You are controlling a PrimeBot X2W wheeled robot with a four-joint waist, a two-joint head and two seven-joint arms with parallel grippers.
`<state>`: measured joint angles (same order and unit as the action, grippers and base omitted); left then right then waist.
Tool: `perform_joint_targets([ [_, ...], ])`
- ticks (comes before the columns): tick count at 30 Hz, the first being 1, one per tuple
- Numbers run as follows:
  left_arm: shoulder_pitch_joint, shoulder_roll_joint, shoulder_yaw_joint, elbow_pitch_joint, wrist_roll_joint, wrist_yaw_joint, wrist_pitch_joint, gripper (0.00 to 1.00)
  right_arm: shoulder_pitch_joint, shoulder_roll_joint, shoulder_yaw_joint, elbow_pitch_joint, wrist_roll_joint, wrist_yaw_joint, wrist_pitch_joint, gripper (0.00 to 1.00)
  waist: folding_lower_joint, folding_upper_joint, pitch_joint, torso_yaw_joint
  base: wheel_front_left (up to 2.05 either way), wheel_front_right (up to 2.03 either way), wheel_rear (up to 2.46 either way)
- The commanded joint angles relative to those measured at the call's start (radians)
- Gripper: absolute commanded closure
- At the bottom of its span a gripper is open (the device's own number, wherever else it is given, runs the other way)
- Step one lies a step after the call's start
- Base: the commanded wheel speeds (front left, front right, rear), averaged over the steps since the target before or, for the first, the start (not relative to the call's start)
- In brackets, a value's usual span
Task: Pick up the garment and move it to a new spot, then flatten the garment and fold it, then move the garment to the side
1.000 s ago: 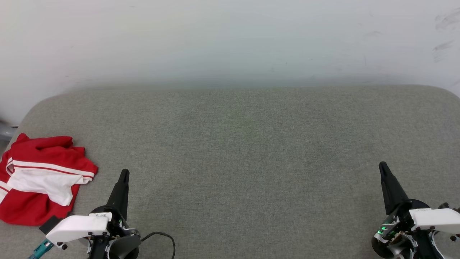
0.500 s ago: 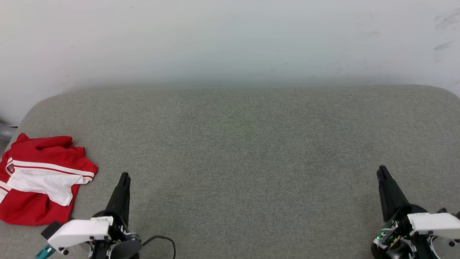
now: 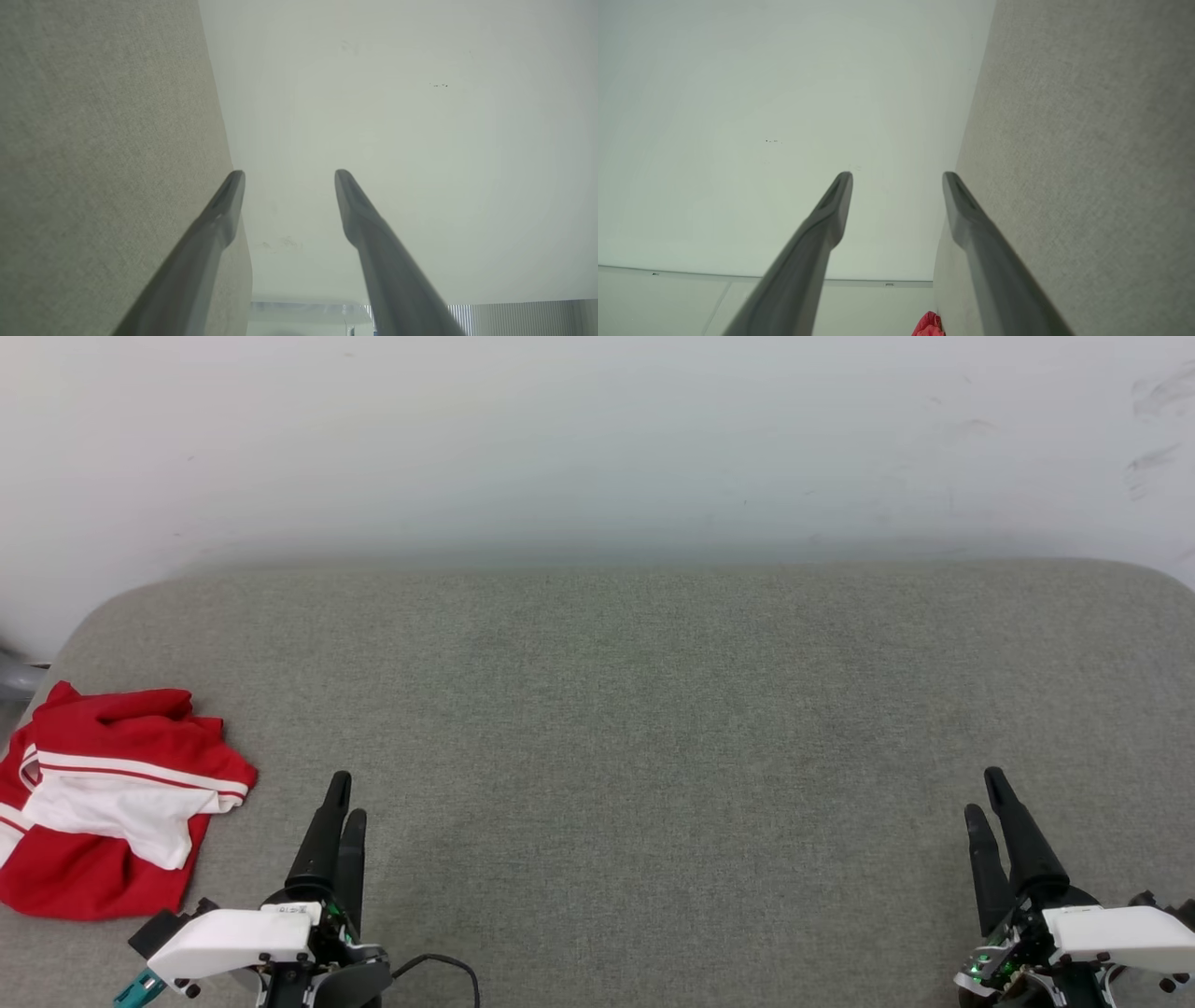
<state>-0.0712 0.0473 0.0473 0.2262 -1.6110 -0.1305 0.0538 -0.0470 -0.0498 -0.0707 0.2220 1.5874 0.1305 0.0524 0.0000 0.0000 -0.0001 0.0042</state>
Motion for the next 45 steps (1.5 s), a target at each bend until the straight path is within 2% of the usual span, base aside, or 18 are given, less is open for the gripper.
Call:
perform_joint_targets([
  [1, -0.012, 0.002, -0.008, -0.027, 0.010, 0.000, -0.010, 0.00, -0.008, -0.002, 0.006, -0.028, -0.014, 0.000, -0.010, 0.00, 0.0000, 0.0000, 0.000, 0.001, 0.00, 0.00, 0.00],
  [9, -0.001, 0.008, -0.024, -0.063, 0.132, 0.000, -0.047, 0.00, 0.003, -0.002, 0.015, -0.062, -0.130, 0.000, -0.046, 0.00, 0.0000, 0.0000, -0.004, 0.004, 0.00, 0.00, 0.00],
  [24, 0.006, 0.005, -0.044, -0.113, 0.522, 0.000, -0.105, 0.00, 0.018, -0.002, 0.000, -0.136, -0.583, 0.000, -0.104, 0.00, 0.0000, 0.0000, -0.007, 0.008, 0.00, 0.00, 0.00],
  [32, 0.007, 0.023, -0.055, -0.125, 0.716, 0.000, -0.133, 0.00, 0.028, -0.002, 0.016, -0.162, -0.827, 0.000, -0.124, 0.00, 0.0000, 0.0000, -0.008, 0.008, 0.00, 0.00, 0.00],
  [41, 0.010, 0.040, -0.067, -0.137, 0.917, 0.000, -0.161, 0.00, 0.038, -0.002, 0.034, -0.177, -1.030, 0.000, -0.123, 0.00, 0.0000, 0.0000, -0.009, 0.012, 0.00, 0.00, 0.00],
  [45, 0.011, 0.046, -0.076, -0.140, 0.971, 0.003, -0.170, 0.00, 0.040, -0.002, 0.033, -0.178, -1.080, 0.000, -0.119, 0.00, 0.0000, 0.0000, -0.010, 0.013, 0.00, 0.00, 0.00],
])
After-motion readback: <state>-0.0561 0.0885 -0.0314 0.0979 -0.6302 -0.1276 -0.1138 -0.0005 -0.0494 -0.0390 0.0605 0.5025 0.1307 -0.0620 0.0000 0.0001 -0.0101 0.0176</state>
